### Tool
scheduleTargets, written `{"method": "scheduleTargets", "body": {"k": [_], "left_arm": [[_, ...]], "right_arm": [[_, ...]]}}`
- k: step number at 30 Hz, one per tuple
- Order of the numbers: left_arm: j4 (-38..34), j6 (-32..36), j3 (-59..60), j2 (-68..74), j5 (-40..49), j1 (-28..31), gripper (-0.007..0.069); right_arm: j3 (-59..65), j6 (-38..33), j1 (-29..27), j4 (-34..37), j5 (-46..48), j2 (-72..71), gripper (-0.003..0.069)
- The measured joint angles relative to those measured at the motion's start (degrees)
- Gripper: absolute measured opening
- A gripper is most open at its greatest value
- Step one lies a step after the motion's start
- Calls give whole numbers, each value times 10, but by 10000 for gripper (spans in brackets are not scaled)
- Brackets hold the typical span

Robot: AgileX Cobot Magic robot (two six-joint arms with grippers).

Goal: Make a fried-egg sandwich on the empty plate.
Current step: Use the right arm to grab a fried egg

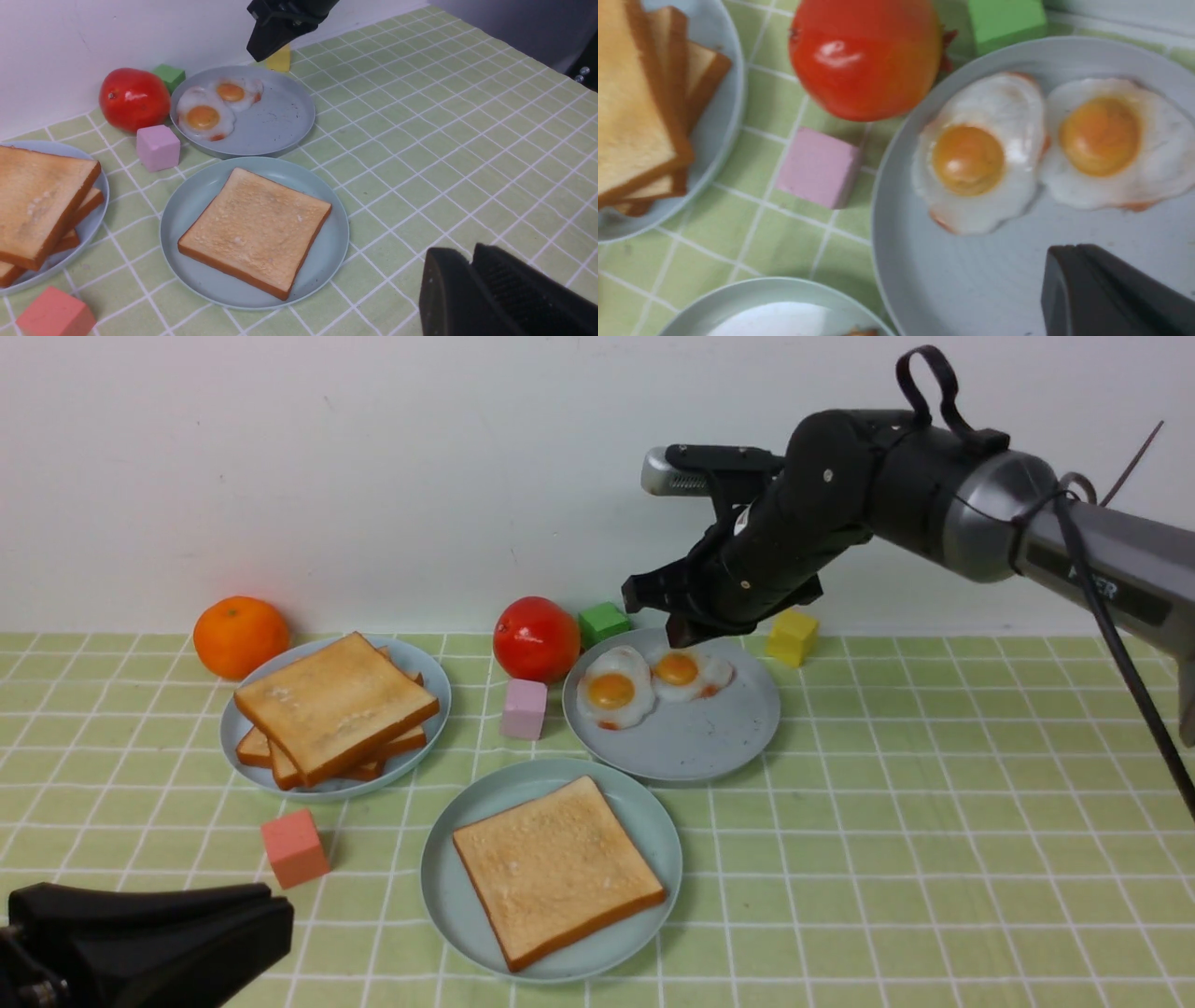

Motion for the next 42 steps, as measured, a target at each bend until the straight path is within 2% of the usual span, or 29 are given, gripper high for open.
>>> {"method": "scheduleTargets", "body": {"k": [3,10,13,20,21,29,35,42], "left_arm": [[1,0,0,0,-1,0,80],[2,0,0,0,-12,0,80],[2,0,0,0,-37,0,80],[2,0,0,0,-128,0,80],[2,0,0,0,-141,0,80],[2,0,0,0,-126,0,80],[2,0,0,0,-109,0,78],[2,0,0,0,-105,0,78]], "right_arm": [[0,1,0,-7,3,4,57],[-73,-11,0,-9,16,70,282],[-126,-33,0,-9,28,107,341],[-229,-83,-4,-16,42,178,363],[-249,-122,-8,-9,52,194,363],[-263,-194,-17,20,67,212,363],[-263,-278,-27,29,61,213,363],[-263,-325,-30,61,50,230,363]]}}
